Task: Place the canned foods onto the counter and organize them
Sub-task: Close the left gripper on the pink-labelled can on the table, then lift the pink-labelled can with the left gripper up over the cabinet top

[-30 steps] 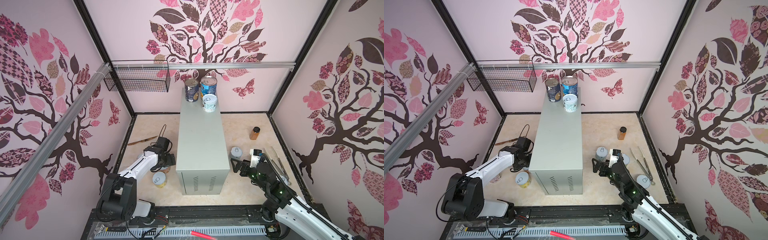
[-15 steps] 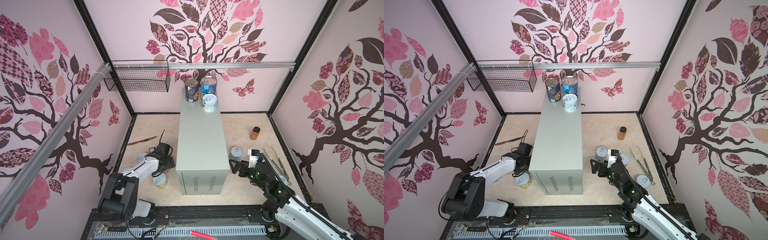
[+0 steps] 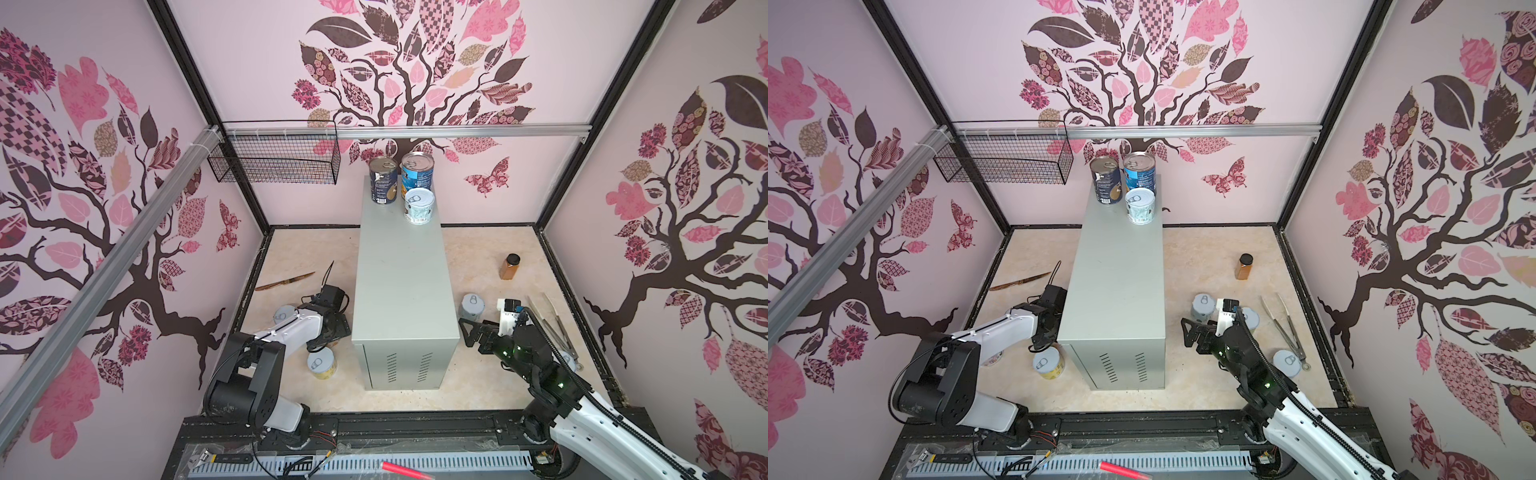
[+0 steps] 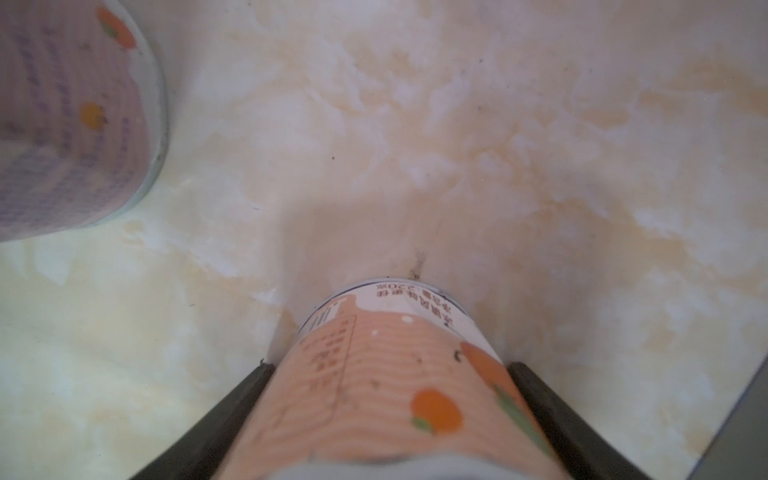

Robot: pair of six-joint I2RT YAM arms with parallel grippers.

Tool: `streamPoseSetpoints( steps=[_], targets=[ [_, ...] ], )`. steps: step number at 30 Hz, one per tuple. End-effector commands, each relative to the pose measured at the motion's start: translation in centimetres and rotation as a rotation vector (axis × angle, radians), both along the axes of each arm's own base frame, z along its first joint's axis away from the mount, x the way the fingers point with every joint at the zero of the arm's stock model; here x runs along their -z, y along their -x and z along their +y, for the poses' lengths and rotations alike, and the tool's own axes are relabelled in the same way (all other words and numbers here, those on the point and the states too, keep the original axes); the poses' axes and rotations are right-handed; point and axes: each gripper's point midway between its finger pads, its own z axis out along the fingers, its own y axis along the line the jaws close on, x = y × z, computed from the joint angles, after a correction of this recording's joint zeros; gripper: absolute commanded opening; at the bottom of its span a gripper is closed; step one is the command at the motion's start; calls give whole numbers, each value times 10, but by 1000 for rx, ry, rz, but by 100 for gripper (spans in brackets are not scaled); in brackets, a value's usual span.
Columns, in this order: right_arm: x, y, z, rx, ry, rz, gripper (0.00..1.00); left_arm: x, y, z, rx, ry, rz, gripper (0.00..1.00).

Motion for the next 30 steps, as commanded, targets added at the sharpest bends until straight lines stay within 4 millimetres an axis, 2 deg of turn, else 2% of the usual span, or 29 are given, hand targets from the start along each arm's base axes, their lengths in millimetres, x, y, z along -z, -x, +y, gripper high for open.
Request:
streamPoseSetpoints(
  steps=[1, 4, 8, 13, 19, 30],
  targets=[
    [1, 0, -1, 3, 0, -8, 100, -3, 0, 0, -4, -7, -3, 83],
    [2, 0, -1, 2, 0, -5, 100, -7, 0, 2, -5, -9, -22, 79],
    [2, 0, 0, -5, 1, -3, 100, -17, -3, 2, -3, -8, -50, 67],
    [3, -1, 1, -6, 2, 1, 100, -45, -9, -1, 20, 1, -84, 58],
    [3, -1, 0, -3, 7, -2, 100, -92, -17, -6, 76, 7, -128, 56],
    [7, -4, 4, -12, 34, 25, 100, -198, -22, -17, 225, 37, -247, 55]
  ],
)
